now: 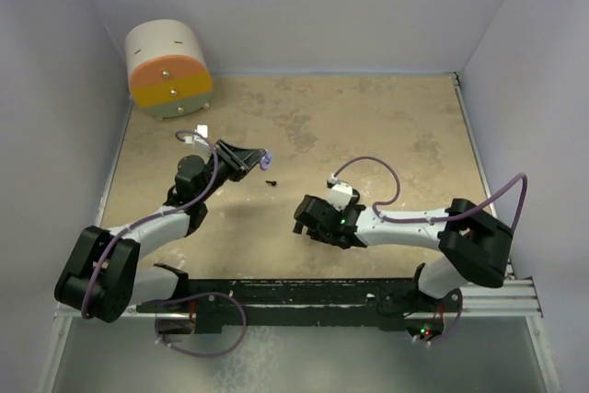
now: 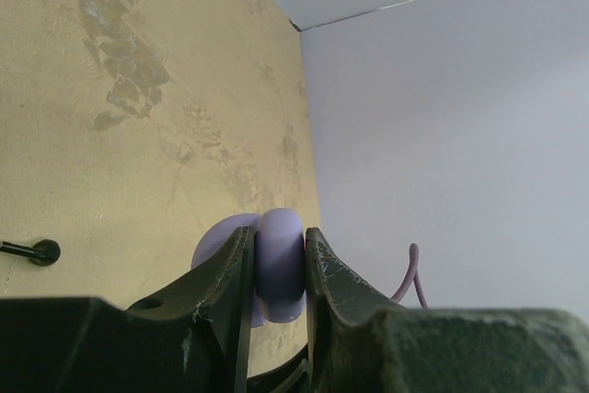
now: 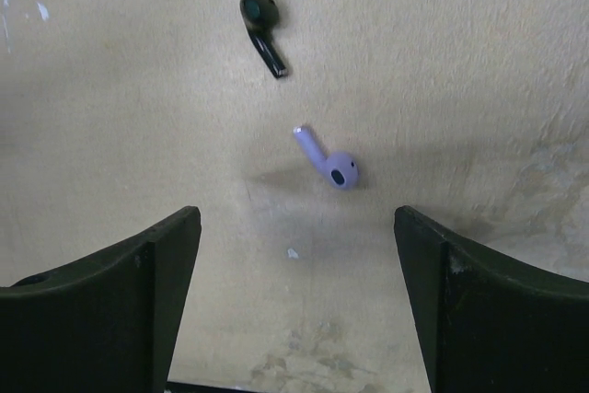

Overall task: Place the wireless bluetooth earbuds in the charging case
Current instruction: Pick up the earbud from the center of the board.

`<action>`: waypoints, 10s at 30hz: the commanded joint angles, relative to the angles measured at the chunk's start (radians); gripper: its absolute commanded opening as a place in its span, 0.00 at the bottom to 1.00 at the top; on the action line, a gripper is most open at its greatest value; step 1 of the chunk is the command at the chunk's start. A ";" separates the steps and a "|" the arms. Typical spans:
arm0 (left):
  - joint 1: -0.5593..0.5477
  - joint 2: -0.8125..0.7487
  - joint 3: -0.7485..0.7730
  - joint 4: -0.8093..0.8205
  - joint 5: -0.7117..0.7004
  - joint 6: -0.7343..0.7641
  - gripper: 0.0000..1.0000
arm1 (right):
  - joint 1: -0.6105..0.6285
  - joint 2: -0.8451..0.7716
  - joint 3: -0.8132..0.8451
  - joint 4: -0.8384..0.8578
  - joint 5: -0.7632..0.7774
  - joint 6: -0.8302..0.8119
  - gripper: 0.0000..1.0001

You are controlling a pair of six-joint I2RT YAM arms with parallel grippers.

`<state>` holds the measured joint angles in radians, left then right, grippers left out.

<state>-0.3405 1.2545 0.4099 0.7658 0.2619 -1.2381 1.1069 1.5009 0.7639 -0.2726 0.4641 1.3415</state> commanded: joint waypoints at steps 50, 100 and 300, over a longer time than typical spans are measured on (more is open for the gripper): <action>0.074 -0.123 -0.016 -0.064 0.022 0.047 0.00 | 0.129 0.034 0.099 -0.101 0.050 -0.046 0.89; 0.077 -0.112 -0.004 -0.076 0.014 0.055 0.00 | -0.049 0.098 -0.015 0.075 0.034 -0.171 0.92; 0.102 -0.139 -0.063 -0.079 0.007 0.063 0.00 | -0.008 0.124 0.074 -0.079 0.057 -0.466 0.38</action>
<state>-0.2489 1.1343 0.3450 0.6472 0.2729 -1.1923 1.1038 1.6276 0.8604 -0.2821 0.5369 0.8749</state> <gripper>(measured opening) 0.234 0.396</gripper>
